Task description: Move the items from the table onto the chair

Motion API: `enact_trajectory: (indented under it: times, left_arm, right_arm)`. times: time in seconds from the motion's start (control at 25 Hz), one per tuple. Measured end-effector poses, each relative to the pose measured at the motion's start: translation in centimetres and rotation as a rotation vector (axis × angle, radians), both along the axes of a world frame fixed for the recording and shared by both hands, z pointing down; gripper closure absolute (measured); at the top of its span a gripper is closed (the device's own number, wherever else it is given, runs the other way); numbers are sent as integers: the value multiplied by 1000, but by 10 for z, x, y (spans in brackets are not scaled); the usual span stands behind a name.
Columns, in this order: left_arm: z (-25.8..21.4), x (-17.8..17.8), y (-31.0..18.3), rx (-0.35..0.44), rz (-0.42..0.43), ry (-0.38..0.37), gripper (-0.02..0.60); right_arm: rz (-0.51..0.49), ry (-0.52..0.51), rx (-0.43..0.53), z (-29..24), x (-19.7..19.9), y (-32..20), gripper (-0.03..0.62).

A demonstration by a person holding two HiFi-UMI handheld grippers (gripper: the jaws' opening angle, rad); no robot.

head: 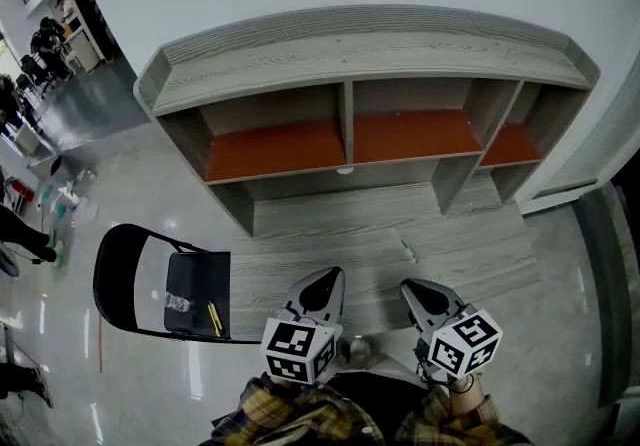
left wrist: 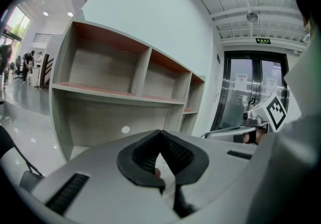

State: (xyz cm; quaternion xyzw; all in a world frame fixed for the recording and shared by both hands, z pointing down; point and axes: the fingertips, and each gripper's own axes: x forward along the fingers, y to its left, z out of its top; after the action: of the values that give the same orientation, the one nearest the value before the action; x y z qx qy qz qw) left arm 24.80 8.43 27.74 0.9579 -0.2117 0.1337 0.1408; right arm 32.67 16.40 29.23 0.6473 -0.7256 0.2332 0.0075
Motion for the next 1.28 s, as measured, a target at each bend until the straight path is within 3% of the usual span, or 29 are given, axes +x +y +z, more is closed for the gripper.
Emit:
enact_trajectory:
  times: [0.72, 1.0, 1.28]
  left_arm:
    - [1, -18, -5, -35, -26, 33, 578]
    - [17, -38, -1, -72, -69, -14, 578]
    - [45, -64, -8, -124, -136, -76, 578]
  right_arm:
    - [-47, 13, -45, 9, -13, -7, 577]
    - [-36, -16, -78, 34, -5, -7, 576]
    - [-1, 13, -162, 87, 32, -22, 574]
